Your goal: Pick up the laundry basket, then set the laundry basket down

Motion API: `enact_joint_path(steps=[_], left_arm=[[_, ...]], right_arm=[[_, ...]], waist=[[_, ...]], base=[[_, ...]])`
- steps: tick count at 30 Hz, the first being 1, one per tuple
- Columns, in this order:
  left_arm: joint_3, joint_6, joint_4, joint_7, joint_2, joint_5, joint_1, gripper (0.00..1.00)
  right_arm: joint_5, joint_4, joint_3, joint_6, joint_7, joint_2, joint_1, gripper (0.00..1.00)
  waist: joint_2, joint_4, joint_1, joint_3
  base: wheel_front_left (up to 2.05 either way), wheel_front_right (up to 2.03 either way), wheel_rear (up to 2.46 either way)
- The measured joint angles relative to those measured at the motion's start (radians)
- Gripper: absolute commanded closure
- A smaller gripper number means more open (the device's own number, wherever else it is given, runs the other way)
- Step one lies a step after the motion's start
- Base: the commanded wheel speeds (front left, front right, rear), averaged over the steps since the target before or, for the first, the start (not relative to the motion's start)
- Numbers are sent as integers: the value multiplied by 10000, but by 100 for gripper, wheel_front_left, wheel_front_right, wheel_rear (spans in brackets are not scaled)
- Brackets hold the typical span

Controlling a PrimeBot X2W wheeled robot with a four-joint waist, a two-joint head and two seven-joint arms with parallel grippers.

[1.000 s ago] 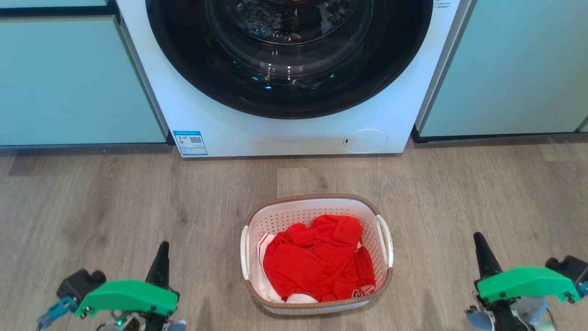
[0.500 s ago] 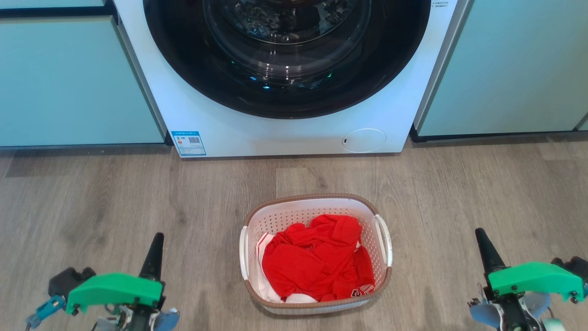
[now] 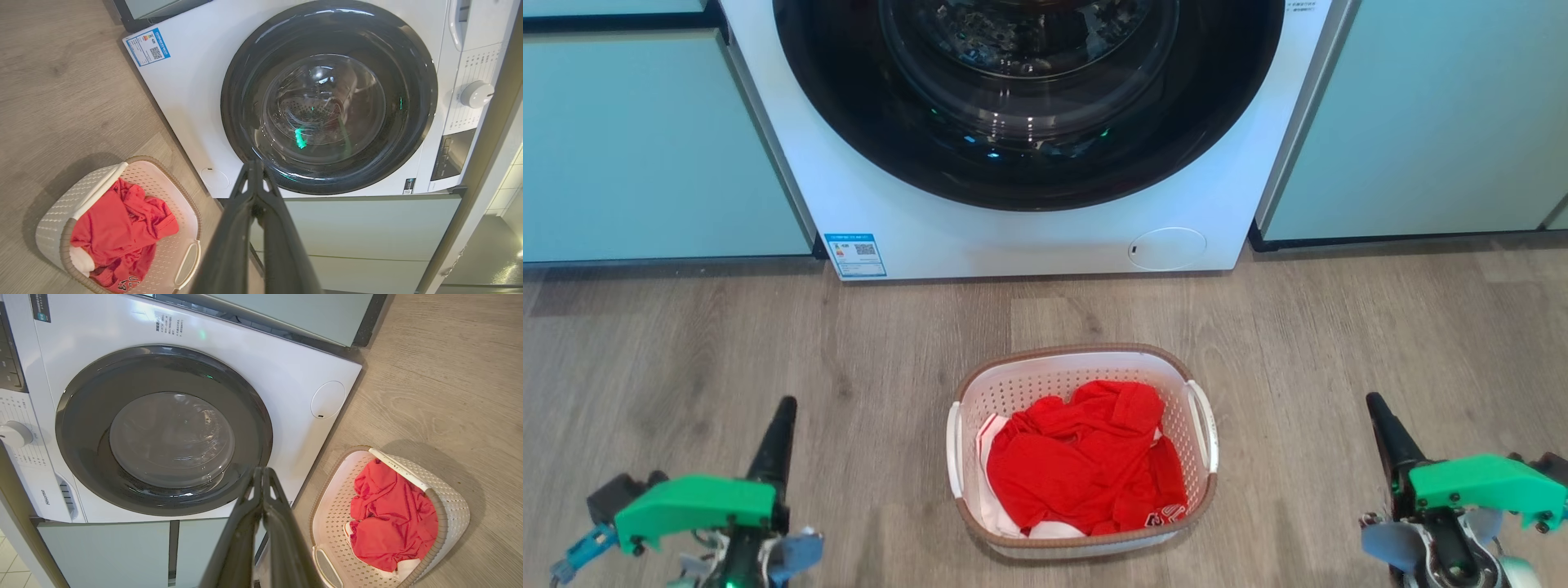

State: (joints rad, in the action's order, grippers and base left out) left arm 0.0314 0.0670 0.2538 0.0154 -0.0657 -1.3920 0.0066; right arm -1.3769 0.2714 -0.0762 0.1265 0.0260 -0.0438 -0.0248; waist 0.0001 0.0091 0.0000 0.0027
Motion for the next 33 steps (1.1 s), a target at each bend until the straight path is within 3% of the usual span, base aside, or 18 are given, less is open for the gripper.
enact_joint_path(steps=[22, 33], left_arm=[[-708, 571, 196, 617, 15, -2435, -561, 100], [-740, 571, 199, 639, 31, -2458, -585, 100]], right_arm=[[-2429, 38, -311, 0, 627, -2, -206, 100], [-2447, 40, -341, 0, 658, -2, -352, 100]], waist=[[0, -92, 0, 5], [-1, -92, 0, 5]], base=[[0, 0, 0], [0, 0, 0]])
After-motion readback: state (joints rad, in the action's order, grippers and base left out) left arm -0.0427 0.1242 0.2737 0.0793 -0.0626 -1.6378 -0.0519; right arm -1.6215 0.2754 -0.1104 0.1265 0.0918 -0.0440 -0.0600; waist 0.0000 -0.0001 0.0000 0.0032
